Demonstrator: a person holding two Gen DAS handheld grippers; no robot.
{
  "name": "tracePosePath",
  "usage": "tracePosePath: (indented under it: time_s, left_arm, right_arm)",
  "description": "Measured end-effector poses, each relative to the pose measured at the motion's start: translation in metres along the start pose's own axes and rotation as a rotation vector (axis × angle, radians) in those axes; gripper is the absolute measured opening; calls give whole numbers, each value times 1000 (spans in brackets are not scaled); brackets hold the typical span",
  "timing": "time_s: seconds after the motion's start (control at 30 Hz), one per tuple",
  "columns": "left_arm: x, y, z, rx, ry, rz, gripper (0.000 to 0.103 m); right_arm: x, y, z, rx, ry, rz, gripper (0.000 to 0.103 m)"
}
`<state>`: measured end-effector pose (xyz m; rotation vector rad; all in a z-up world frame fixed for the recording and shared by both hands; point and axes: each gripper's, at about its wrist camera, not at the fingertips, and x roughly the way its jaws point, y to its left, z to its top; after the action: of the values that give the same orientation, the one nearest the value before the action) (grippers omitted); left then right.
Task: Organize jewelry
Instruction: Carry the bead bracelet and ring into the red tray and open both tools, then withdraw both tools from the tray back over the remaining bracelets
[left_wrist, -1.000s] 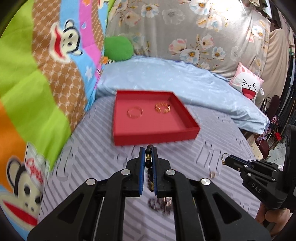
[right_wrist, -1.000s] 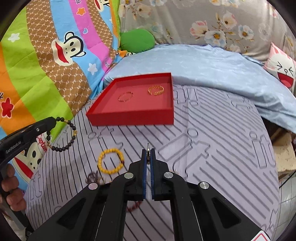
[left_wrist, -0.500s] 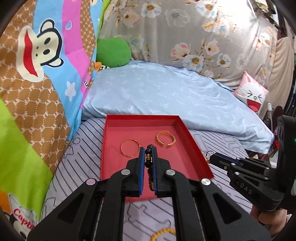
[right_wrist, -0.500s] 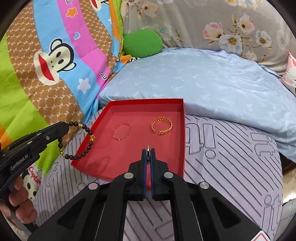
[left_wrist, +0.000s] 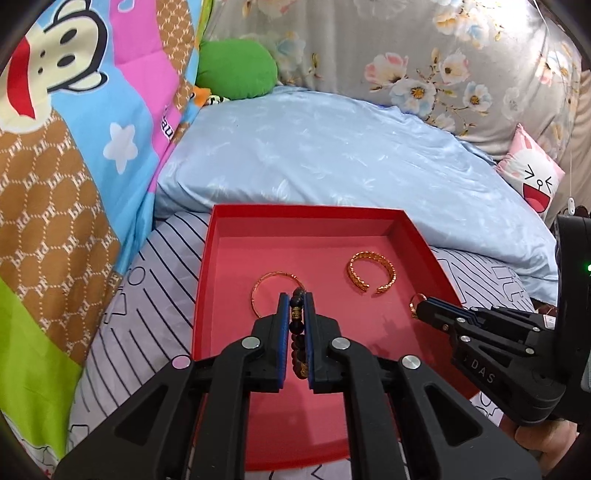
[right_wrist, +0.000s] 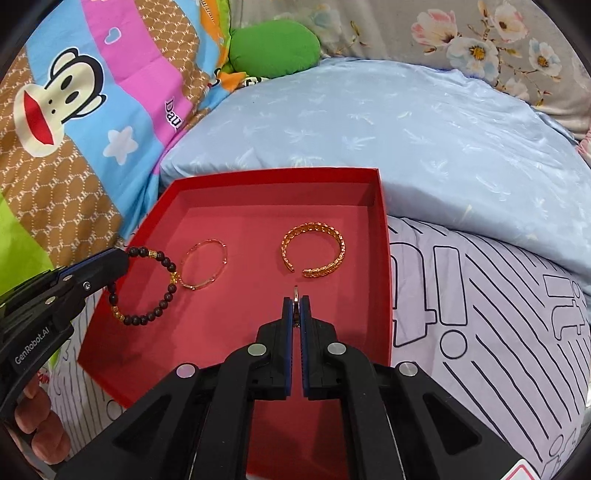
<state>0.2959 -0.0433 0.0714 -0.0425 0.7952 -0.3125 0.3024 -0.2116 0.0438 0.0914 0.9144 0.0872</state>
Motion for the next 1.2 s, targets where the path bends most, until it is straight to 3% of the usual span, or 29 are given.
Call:
tracePosePath:
  time_s: [0.07,0.13,0.2,0.3,0.63,0.7,1.0,1.2]
  left_arm:
    - [2,3,0,-8,-13,10,7]
    - [2,5,0,-17,-18,14,9]
    - [1,8,0,-22,-14,16,26]
    - [-5,11,-2,-24,-28,41,34]
    - [-40,9,-17,-2,-45,68,34]
    - [-52,7,-24,10,-52,74,40]
    - [-100,2,-79,40,-49,89,41]
    - [-118,-1,-124,38,-13,95,41]
  right_arm:
    - [0,0,1,-6,-9,-13,10]
    - [-2,-1,2,-6,-20,-24,23]
    - [-6,-1,1,-7,-34,-30,31]
    - [-16,-1,-2,-7,-56,-26,38]
    - [-63,7,-25,-18,-109,-23,40]
    - [-75,7,-35,-11,-119,-16,42]
    - [-125,17,-100,-53,-143,-86,43]
    - [-143,23,-149,-46,-111,-88,43]
